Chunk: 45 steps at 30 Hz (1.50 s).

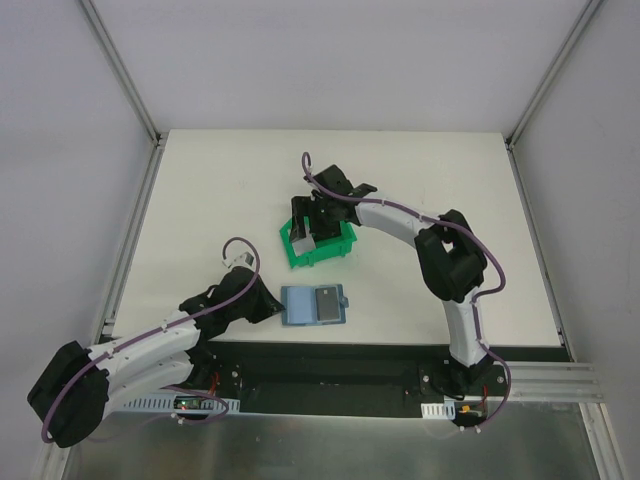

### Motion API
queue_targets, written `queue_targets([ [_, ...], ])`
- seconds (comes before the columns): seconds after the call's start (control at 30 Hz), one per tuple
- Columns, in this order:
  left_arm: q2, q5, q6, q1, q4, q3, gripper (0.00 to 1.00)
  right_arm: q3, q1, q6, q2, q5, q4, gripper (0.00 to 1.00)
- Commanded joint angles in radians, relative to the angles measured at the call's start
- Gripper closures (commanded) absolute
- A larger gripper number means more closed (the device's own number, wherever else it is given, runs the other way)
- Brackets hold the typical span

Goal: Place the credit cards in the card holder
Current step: Pick up the credit card from the storage box.

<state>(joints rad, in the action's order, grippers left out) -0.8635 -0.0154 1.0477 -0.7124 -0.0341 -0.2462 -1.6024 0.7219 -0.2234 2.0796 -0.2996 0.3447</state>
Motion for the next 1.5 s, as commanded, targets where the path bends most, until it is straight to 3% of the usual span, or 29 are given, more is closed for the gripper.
queue_targets([
  [0.0,-0.009,0.017,-0.021,0.005,0.005,-0.031,1.0,-0.039,-0.009,-0.025,0.011,-0.052,-0.026,0.19],
  [0.43,-0.028,0.017,-0.029,0.005,0.005,-0.039,1.0,-0.014,-0.025,-0.025,-0.027,-0.093,-0.056,0.41],
  [1.47,-0.052,-0.012,-0.034,0.005,0.017,-0.044,1.0,0.015,-0.042,-0.013,-0.085,-0.078,-0.056,0.71],
])
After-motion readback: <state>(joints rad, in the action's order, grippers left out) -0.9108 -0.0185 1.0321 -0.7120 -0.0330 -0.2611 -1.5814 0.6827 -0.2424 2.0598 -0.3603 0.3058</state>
